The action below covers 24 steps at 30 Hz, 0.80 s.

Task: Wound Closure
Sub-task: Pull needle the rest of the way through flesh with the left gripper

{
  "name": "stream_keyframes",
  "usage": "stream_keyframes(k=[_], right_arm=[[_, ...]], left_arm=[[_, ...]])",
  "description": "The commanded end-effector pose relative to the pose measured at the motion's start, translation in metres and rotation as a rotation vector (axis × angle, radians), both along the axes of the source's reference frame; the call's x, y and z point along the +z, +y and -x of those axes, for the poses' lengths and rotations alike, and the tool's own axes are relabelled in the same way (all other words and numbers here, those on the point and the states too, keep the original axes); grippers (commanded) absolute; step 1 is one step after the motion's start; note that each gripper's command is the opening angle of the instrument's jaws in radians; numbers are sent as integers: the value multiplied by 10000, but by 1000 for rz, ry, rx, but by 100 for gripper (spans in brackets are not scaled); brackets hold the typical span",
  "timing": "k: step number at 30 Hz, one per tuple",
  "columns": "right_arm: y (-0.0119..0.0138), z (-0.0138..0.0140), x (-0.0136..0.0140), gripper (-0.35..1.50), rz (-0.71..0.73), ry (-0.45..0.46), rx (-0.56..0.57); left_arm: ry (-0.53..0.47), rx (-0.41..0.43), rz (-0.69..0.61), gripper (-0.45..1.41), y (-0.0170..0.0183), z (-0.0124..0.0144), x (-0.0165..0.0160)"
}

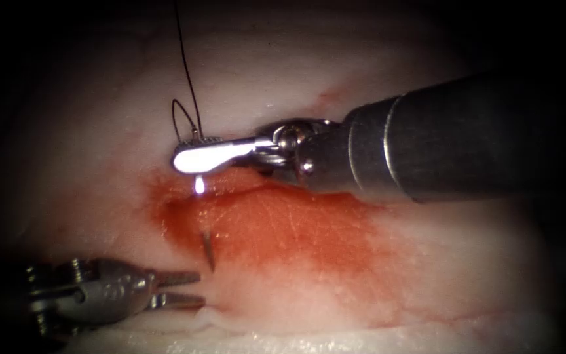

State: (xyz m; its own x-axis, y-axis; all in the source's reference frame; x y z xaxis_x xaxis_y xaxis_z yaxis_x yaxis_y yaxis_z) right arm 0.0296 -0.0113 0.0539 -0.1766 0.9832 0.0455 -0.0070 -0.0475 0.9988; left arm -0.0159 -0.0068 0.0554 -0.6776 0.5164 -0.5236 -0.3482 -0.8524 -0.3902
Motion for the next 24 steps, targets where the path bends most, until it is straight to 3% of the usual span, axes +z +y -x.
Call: stream_keyframes(k=[1, 8, 12, 18, 24], right_arm=[[6, 1, 9, 125, 26, -21, 18], [30, 37, 18, 117, 101, -159, 37], [34, 60, 18, 103, 108, -192, 52], [31, 86, 15, 100, 108, -217, 62], [26, 100, 13, 102, 112, -226, 62]], left_arm=[[-16, -1, 20, 12, 0, 4, 0], [-142, -21, 262, 34, 28, 0, -41], [-211, -32, 338, 37, 44, 5, -48], [-282, -16, 320, 32, 54, 27, -41], [-266, 83, 263, 32, 46, 43, -25]])
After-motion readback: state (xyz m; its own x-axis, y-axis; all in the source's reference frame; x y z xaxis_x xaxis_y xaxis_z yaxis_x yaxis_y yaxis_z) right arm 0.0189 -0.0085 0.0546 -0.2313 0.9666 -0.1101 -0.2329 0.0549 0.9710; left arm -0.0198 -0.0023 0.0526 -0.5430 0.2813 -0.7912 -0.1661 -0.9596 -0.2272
